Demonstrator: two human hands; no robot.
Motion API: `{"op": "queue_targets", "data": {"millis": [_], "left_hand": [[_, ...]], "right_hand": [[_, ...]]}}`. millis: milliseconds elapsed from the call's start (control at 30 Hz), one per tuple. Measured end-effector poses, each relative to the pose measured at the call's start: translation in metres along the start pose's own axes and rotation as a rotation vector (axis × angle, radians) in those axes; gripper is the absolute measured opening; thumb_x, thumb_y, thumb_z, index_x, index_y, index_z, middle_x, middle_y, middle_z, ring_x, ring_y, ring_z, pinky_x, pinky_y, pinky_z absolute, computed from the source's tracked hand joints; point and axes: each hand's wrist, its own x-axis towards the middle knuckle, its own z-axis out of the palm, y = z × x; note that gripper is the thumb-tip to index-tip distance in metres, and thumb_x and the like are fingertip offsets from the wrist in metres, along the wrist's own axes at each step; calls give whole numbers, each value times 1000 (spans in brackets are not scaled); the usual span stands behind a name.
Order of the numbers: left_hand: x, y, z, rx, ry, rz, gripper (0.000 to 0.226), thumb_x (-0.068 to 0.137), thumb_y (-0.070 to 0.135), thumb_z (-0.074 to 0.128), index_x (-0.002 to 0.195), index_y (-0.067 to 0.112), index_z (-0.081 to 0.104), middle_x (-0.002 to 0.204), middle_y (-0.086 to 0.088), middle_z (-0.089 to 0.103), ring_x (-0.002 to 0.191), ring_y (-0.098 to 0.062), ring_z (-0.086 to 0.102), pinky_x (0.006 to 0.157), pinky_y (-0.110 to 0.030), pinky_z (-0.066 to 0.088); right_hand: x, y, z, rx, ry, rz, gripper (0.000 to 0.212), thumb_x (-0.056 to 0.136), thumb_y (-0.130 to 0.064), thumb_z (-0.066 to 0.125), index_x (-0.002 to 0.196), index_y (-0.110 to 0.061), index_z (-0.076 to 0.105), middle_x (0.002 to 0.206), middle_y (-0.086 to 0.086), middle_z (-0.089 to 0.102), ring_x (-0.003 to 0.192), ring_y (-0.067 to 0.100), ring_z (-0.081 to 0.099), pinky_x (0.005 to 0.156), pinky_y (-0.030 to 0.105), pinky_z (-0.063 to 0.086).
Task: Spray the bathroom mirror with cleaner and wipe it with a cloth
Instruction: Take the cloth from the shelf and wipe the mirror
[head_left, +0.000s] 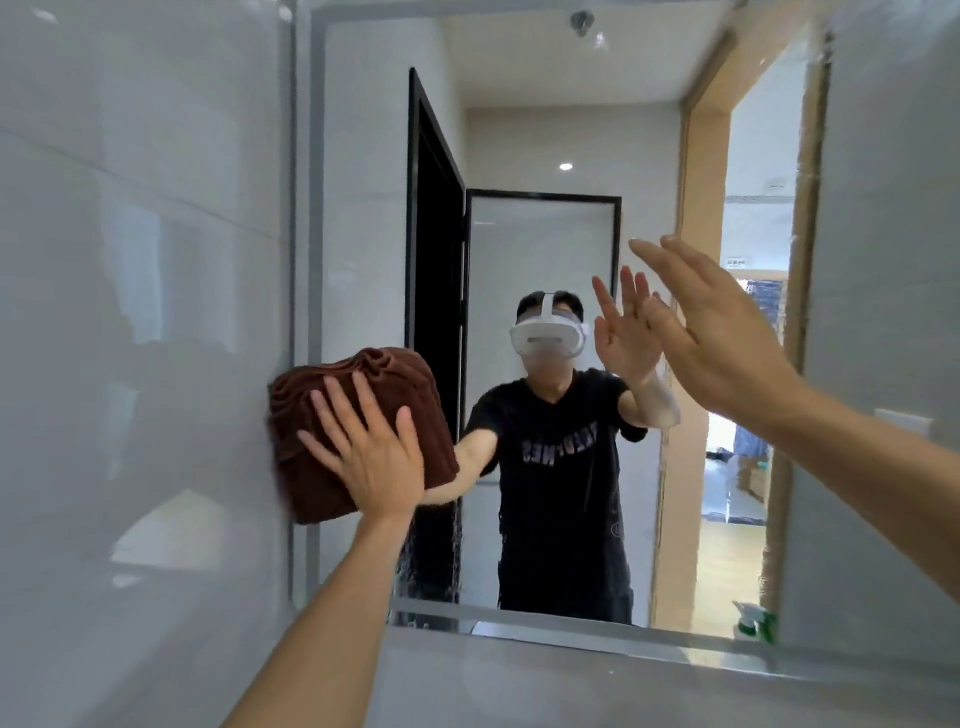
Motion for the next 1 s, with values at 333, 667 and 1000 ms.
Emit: {"op": "queue_targets", "data": {"millis": [333, 667, 1000], "left_hand": [[-76, 29, 10, 57, -109, 999, 67, 97, 56, 47, 155, 28, 32, 165, -8, 18, 152, -31, 21, 112, -69, 20], [-83, -59, 25, -38, -32, -70, 65, 99, 45, 37, 154, 11, 31, 163, -19, 22, 152, -37, 16, 115, -68, 14], [-206, 29, 40, -67, -208, 840, 59, 97, 58, 47, 152, 42, 34, 166, -2, 16, 150, -26, 26, 114, -62, 22]], "right_hand": [[-1, -51, 69, 125, -73, -119, 49, 105, -26, 41, 154, -25, 35, 161, 9, 31, 149, 26, 28, 119, 47, 29], [-35, -15, 61, 33, -156, -130, 48, 106, -27, 41, 154, -30, 35, 162, 1, 31, 150, 20, 27, 119, 41, 27], [-51, -33, 92, 58, -205, -169, 53, 100, -35, 35, 153, -27, 37, 159, 2, 36, 146, 23, 34, 113, 49, 37]]}}
